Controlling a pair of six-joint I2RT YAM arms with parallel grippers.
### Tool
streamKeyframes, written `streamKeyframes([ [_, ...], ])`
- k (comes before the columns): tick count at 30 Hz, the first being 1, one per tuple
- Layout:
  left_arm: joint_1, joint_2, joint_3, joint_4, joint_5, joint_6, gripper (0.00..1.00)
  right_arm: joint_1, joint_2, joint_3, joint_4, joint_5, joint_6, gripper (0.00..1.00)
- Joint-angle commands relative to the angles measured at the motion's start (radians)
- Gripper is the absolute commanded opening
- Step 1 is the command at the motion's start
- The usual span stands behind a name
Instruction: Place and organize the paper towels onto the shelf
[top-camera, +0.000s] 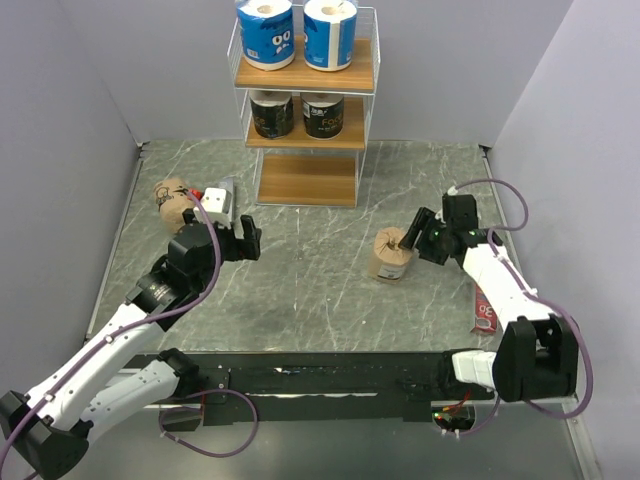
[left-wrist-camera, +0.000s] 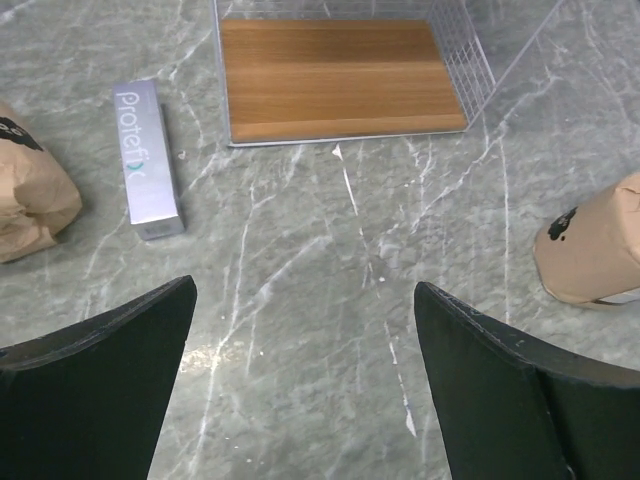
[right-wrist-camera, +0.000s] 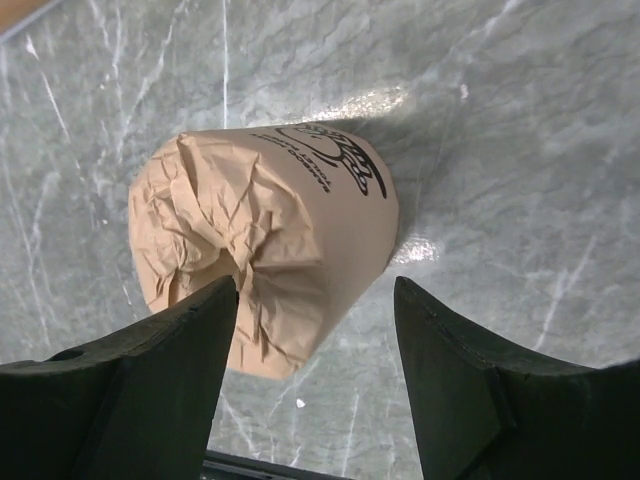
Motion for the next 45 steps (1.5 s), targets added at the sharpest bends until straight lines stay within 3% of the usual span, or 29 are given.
streamKeyframes([
  [1,-0.001,-0.012,0.011,0.026,-0.026,0.031,0.97,0.039,0.05,0.081,0.02,0.046,0.019,0.71],
  [13,-0.002,-0.041,0.007,0.031,-0.04,0.028,0.96,0.107,0.103,0.059,0.006,0.11,0.047,0.66],
  [22,-0.001,-0.056,0.007,0.026,-0.06,0.021,0.97,0.193,0.122,0.079,0.057,0.069,0.148,0.48],
  [28,-0.002,-0.081,0.001,0.031,-0.092,0.016,0.97,0.303,0.156,0.139,0.147,0.064,0.269,0.43],
  [34,-0.001,-0.093,0.0,0.037,-0.107,0.011,0.96,0.418,0.277,0.272,0.255,0.176,0.415,0.41],
  [39,-0.001,-0.093,0.007,0.019,-0.13,0.001,0.96,0.443,0.405,0.398,0.341,0.253,0.561,0.41],
  [45,-0.002,-0.121,-0.002,0.023,-0.161,-0.007,0.96,0.456,0.521,0.406,0.544,0.311,0.752,0.41],
])
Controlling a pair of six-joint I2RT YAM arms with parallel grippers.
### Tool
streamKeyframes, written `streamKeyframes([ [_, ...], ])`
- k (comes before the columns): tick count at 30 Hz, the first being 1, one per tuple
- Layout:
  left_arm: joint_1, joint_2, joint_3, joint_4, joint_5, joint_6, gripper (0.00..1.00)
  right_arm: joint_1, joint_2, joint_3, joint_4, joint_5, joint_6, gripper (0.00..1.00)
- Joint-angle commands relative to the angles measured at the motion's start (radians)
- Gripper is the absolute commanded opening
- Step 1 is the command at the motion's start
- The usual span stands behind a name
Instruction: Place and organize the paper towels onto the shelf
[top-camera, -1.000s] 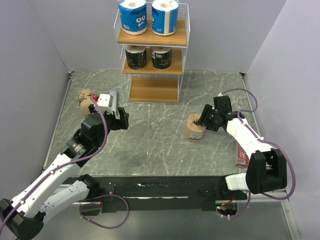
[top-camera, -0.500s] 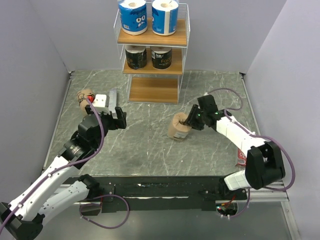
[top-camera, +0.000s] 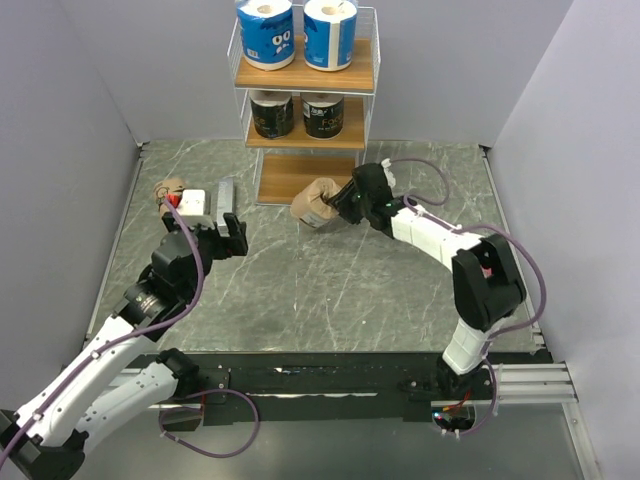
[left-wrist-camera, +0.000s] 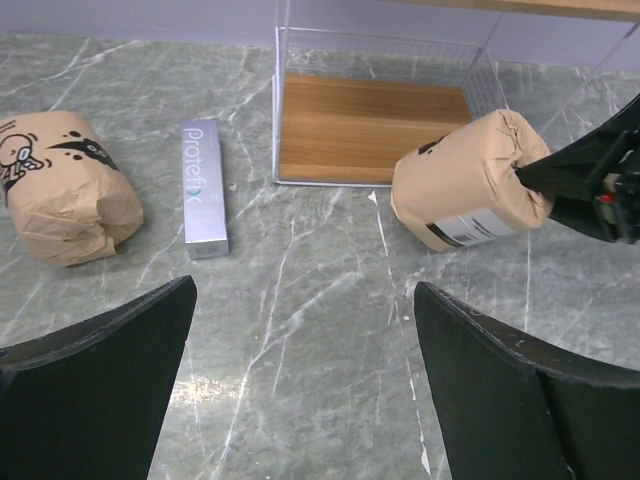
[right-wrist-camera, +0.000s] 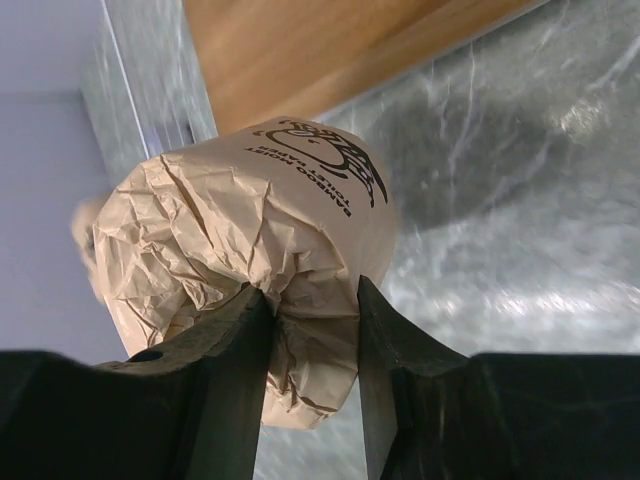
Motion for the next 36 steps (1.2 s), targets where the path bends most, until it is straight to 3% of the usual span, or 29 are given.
streamKeyframes([
  [1,-0.001,-0.038,0.002,0.023,-0.039,-0.013,0.97,0.011,0.045,0.026,0.21,0.098,0.223,0.41],
  [12,-0.001,-0.065,-0.001,0.026,-0.046,-0.021,0.97,0.05,0.134,0.107,0.123,0.334,0.494,0.42],
  [24,-0.001,-0.08,-0.004,0.03,-0.043,-0.025,0.96,0.06,0.235,0.345,-0.118,0.535,0.53,0.45],
  [36,-0.001,-0.081,-0.003,0.03,-0.039,-0.03,0.97,0.063,0.297,0.386,-0.097,0.592,0.527,0.46],
])
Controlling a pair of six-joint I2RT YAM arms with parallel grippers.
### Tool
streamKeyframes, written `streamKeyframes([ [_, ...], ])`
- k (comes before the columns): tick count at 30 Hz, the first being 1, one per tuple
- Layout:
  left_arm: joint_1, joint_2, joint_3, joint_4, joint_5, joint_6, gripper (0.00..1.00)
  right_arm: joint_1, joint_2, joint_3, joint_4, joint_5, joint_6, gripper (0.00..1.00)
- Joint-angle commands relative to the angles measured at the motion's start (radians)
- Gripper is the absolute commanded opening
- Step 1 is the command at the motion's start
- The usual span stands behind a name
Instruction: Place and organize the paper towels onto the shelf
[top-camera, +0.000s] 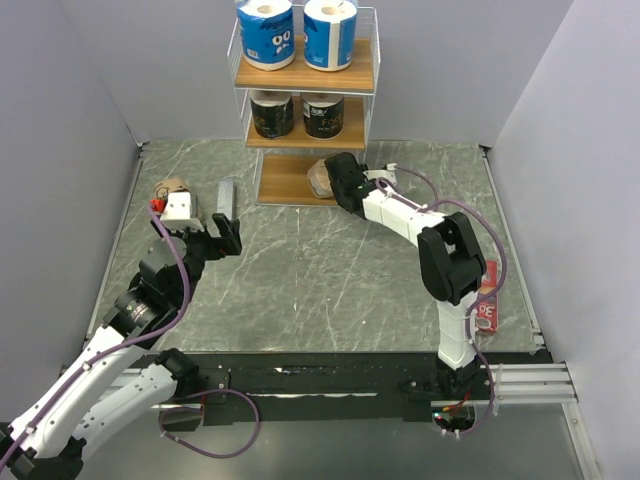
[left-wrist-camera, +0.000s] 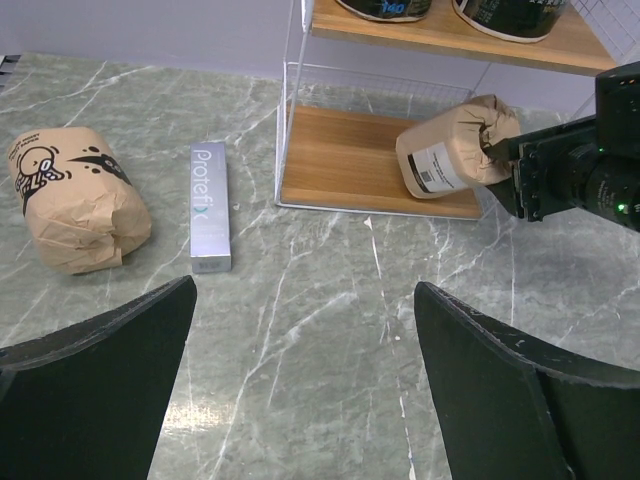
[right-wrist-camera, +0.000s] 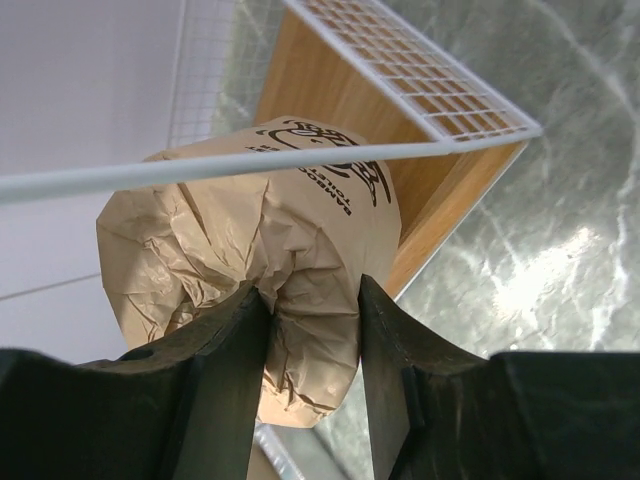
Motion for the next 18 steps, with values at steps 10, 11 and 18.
streamKeyframes([
  [10,-0.001,-0.014,-0.003,0.029,-0.009,-0.011,0.97,0.016,0.058,0.133,0.004,0.124,-0.029,0.54],
  [11,-0.001,-0.014,-0.001,0.028,-0.012,-0.011,0.97,0.016,0.058,0.133,0.009,0.122,-0.036,0.55],
  [18,-0.001,-0.012,-0.003,0.029,-0.015,-0.011,0.96,0.025,-0.004,0.086,0.093,0.135,-0.189,0.61],
])
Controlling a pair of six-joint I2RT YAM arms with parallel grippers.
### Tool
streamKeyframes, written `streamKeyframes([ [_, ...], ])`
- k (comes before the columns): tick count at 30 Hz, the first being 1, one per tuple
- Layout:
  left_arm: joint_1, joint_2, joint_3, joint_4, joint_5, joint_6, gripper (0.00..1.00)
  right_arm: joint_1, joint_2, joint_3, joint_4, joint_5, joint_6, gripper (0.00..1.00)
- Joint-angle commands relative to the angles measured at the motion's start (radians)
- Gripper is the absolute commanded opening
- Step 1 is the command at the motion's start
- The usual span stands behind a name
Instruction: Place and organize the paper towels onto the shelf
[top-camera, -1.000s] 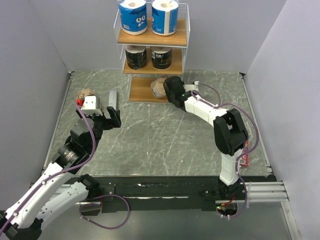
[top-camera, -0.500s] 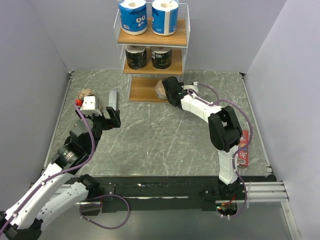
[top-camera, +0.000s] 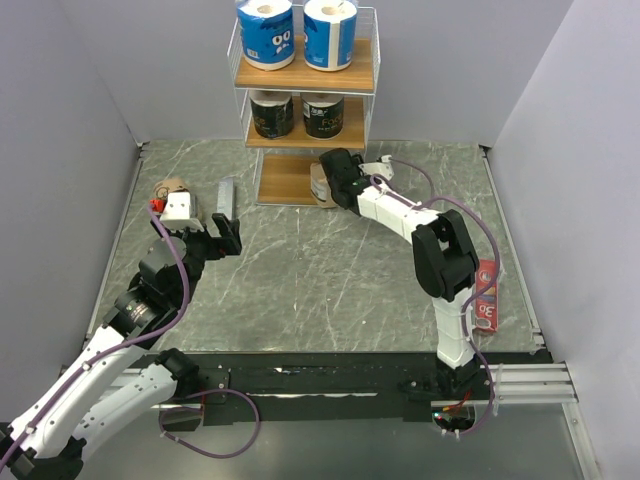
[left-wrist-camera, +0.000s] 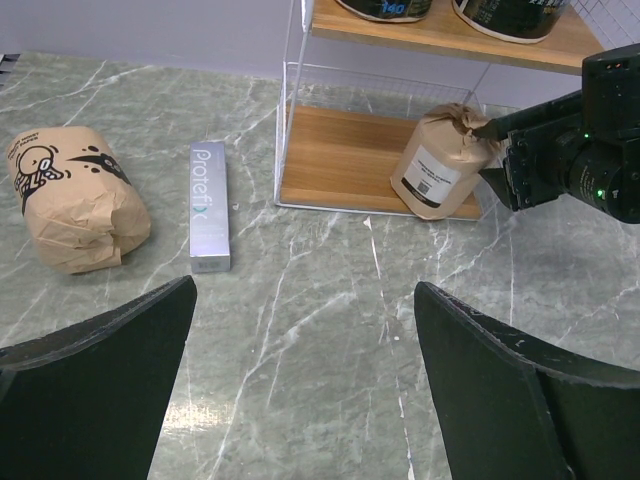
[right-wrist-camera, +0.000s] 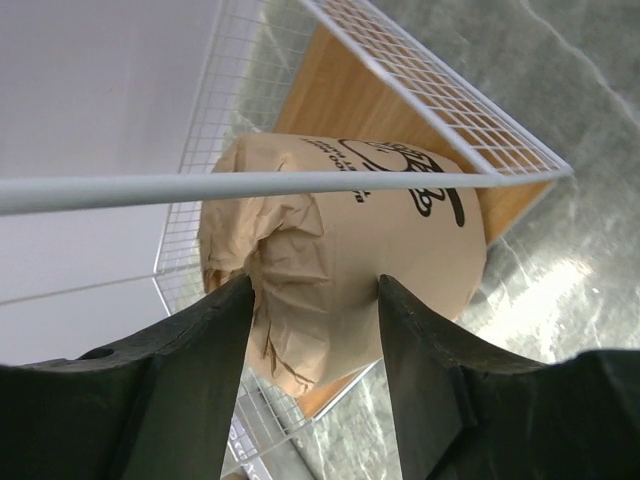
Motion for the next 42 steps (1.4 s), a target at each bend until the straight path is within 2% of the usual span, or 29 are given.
streamKeyframes([
  [1,-0.001,-0.012,-0.002,0.031,-0.015,-0.008,0.96,0.017,-0.073,-0.018,0.124,0.065,-0.136,0.61],
  [11,-0.001,-0.015,-0.002,0.031,-0.015,-0.008,0.96,0.044,-0.217,-0.144,0.164,0.059,-0.339,0.63],
  [17,-0.001,-0.024,-0.004,0.032,-0.024,-0.003,0.96,0.105,-0.299,-0.275,0.253,0.022,-0.658,0.6],
  [18,0.001,-0.025,-0.007,0.032,-0.025,-0.002,0.96,0.11,-0.318,-0.298,0.27,0.009,-0.751,0.58],
  [20,-0.002,-0.033,-0.007,0.032,-0.03,-0.002,0.96,0.119,-0.331,-0.381,0.418,-0.042,-0.906,0.5],
  [21,-0.001,-0.036,-0.008,0.034,-0.032,-0.002,0.97,0.119,-0.326,-0.401,0.463,-0.129,-1.064,0.48],
  [22,-0.001,-0.039,-0.011,0.035,-0.033,0.0,0.96,0.121,-0.317,-0.414,0.498,-0.166,-1.134,0.45],
  [24,-0.001,-0.045,-0.014,0.04,-0.032,0.001,0.96,0.121,-0.28,-0.398,0.488,-0.273,-1.335,0.41],
  [26,-0.001,-0.05,-0.016,0.043,-0.033,0.0,0.96,0.122,-0.242,-0.354,0.428,-0.329,-1.448,0.4],
  [27,-0.001,-0.049,-0.014,0.044,-0.032,0.0,0.97,0.121,-0.23,-0.339,0.405,-0.347,-1.545,0.38],
  [32,0.001,-0.042,-0.013,0.04,-0.044,0.001,0.96,0.121,-0.155,-0.251,0.365,-0.36,-1.794,0.35],
  [38,-0.001,-0.042,-0.019,0.043,-0.064,0.004,0.96,0.113,-0.092,-0.23,0.389,-0.345,-1.969,0.3],
  [42,-0.002,-0.036,-0.018,0.041,-0.067,0.006,0.96,0.103,-0.064,-0.211,0.405,-0.332,-1.994,0.27],
])
